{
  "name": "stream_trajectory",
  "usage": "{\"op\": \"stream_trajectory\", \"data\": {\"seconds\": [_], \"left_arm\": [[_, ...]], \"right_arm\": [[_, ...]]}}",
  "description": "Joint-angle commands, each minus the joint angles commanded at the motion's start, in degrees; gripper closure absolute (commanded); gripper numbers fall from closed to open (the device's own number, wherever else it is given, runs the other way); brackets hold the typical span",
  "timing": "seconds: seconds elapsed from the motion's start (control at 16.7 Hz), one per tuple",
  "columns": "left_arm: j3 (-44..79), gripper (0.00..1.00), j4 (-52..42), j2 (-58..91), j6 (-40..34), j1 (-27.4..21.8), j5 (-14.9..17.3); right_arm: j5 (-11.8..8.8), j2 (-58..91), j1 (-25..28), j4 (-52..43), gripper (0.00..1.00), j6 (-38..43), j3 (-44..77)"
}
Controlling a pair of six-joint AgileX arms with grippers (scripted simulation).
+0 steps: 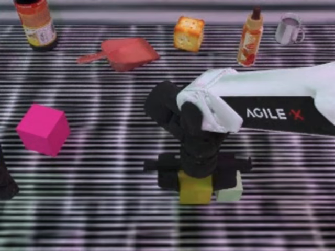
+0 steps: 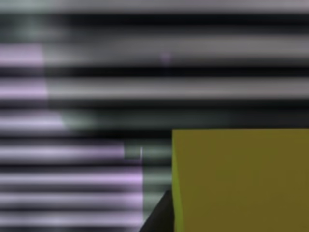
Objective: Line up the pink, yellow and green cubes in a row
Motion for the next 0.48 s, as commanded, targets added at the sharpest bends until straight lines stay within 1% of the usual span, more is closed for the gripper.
{"op": "stream_trajectory", "data": {"seconds": [0.12, 0.48], "left_arm": [[0.0, 0.0, 0.0, 0.0, 0.0, 0.0, 0.0], [0.0, 0.0, 0.0, 0.0, 0.0, 0.0, 0.0]], "right_arm": [[0.0, 0.0, 0.0, 0.0, 1.0, 0.0, 0.0], [0.0, 0.0, 0.0, 0.0, 0.55, 0.0, 0.0]]}}
